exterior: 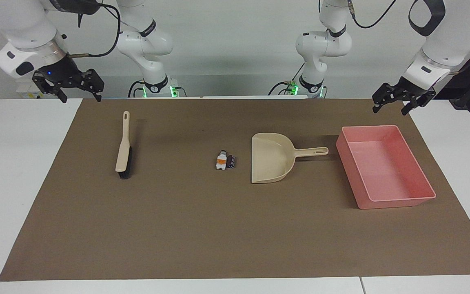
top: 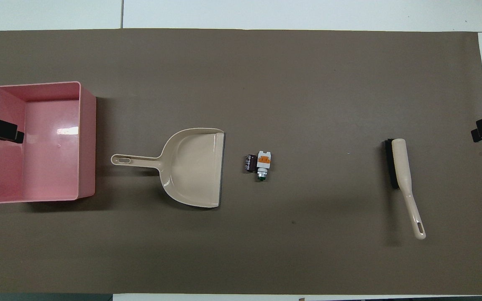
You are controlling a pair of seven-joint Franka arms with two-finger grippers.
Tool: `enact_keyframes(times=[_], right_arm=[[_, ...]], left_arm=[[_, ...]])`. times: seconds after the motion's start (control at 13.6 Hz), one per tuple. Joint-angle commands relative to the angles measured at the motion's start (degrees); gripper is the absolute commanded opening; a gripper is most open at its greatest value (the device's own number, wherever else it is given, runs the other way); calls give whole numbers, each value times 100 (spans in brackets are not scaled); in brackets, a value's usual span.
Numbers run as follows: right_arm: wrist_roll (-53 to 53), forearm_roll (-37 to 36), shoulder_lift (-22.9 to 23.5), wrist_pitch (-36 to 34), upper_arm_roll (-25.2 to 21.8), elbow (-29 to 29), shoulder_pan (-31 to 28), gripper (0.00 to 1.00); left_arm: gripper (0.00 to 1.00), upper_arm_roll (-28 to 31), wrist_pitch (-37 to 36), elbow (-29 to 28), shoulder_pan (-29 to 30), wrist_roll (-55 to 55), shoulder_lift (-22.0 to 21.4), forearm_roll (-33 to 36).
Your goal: Clean e-waste and dump in bin
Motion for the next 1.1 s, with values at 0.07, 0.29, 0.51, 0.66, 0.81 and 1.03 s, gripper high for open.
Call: enact_keyframes(times=[0.07,0.29,0.51,0.66,0.81,1.03], right_arm=[[69,86,-124,24,20,-158,-24,99],[60,86,-124,24,20,-158,-24,99],[69,94,-132,7,20,-166,-24,99],[95,94,-176,24,20,-254,-24,99],[60,103,-298,-37,29,-481,-24,99],[86,121,-597,-46,20,-1052,-85,99]], left_arm=[[98,-34,53,-138,27,-319,-123,111],[99,-34,62,-155,27,-355,-140,111],[99,-43,53,-129,-9,-329,-132,111],[99,-43,53,-129,27,-346,-132,102],[99,-52,87,-138,-17,-277,-140,111],[99,-52,289,-103,-44,659,-88,102]])
